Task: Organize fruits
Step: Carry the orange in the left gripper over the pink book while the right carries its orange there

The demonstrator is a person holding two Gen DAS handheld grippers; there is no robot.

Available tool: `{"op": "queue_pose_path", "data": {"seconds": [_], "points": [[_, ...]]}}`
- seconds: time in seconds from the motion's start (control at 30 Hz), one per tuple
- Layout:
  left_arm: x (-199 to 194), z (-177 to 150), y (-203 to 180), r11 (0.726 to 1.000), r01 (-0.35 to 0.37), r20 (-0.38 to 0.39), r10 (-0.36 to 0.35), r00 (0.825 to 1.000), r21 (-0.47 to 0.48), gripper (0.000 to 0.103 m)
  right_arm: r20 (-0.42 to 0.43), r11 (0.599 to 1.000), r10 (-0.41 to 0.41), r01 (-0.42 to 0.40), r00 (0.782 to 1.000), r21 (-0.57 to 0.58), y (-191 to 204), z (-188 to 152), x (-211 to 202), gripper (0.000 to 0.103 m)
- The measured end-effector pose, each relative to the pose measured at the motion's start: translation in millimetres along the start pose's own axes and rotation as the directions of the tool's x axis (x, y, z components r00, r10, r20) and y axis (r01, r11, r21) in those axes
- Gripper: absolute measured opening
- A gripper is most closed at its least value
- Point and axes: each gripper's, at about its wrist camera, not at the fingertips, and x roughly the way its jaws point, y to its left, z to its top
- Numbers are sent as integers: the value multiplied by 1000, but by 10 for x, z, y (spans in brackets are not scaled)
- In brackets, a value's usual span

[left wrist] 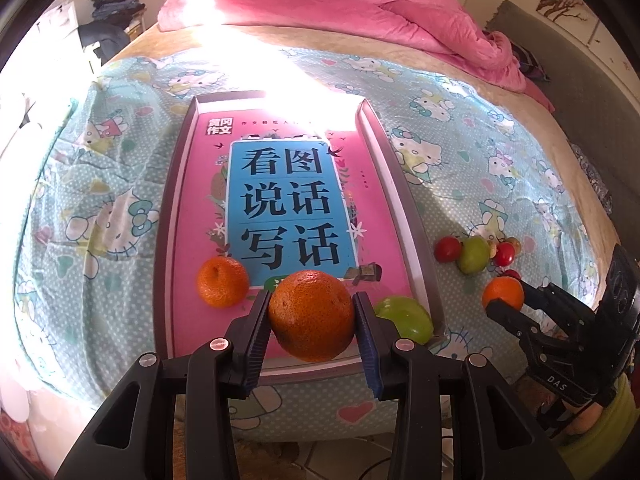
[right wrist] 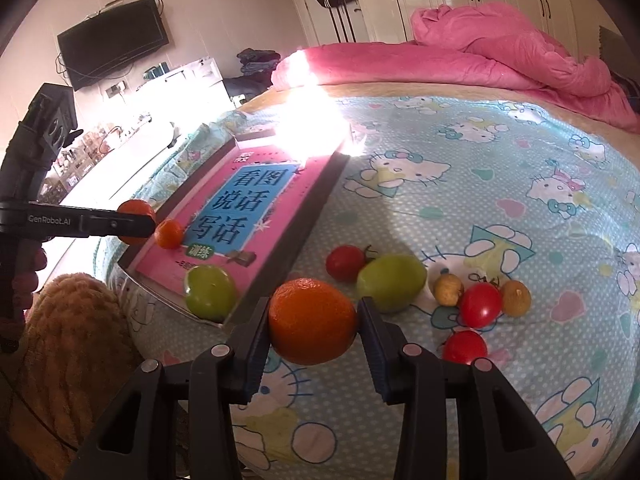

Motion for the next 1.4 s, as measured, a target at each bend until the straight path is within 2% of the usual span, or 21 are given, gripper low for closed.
{"op": "queue_pose_path", "data": {"seconds": [0.53,0.8,1.4], "points": [[-89,-115,115,1000,0,10,0,1000,-17,42,20,997,51,-49,999,-58,363,104,-32,43],[-99,-188,259,998,-1,7,1,1000,-55,42,37,992,94,-91,995,-86,541,199,-2,43],[-30,-230,461,994,-9,-3,9,1000,-105,42,48,987,111,-105,993,-120,761,393,127,43]]}}
